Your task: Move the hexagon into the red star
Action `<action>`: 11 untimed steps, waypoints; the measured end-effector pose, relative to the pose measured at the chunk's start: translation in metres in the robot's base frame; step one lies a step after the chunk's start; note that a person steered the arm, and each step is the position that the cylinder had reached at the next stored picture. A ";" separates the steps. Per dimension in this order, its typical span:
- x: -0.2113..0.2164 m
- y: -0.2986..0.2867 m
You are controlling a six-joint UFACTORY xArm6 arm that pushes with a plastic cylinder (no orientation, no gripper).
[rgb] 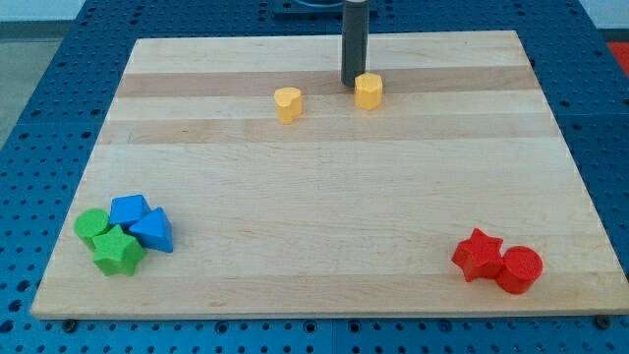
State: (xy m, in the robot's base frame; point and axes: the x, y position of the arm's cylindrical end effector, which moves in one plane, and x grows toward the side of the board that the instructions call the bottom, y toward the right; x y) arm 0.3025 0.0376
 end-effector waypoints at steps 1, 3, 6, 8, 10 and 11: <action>0.018 0.013; 0.031 0.063; 0.072 0.072; 0.101 0.052; 0.127 0.016; 0.154 0.016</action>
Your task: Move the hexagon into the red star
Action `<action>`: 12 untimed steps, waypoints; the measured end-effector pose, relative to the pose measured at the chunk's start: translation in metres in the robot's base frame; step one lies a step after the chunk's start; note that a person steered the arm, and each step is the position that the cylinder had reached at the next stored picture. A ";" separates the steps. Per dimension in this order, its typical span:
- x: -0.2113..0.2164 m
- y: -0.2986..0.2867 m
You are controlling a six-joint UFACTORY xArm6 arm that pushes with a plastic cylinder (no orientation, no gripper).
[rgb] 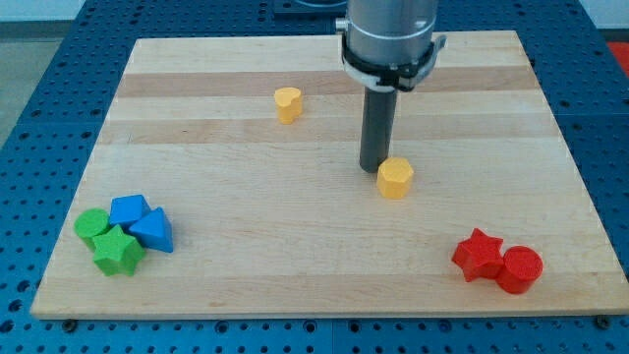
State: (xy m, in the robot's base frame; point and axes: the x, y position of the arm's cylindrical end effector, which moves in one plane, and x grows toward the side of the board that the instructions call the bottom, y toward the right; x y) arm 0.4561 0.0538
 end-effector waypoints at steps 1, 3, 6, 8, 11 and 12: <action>0.020 0.000; 0.031 0.013; 0.019 0.024; 0.045 0.046; 0.051 0.085; 0.001 0.085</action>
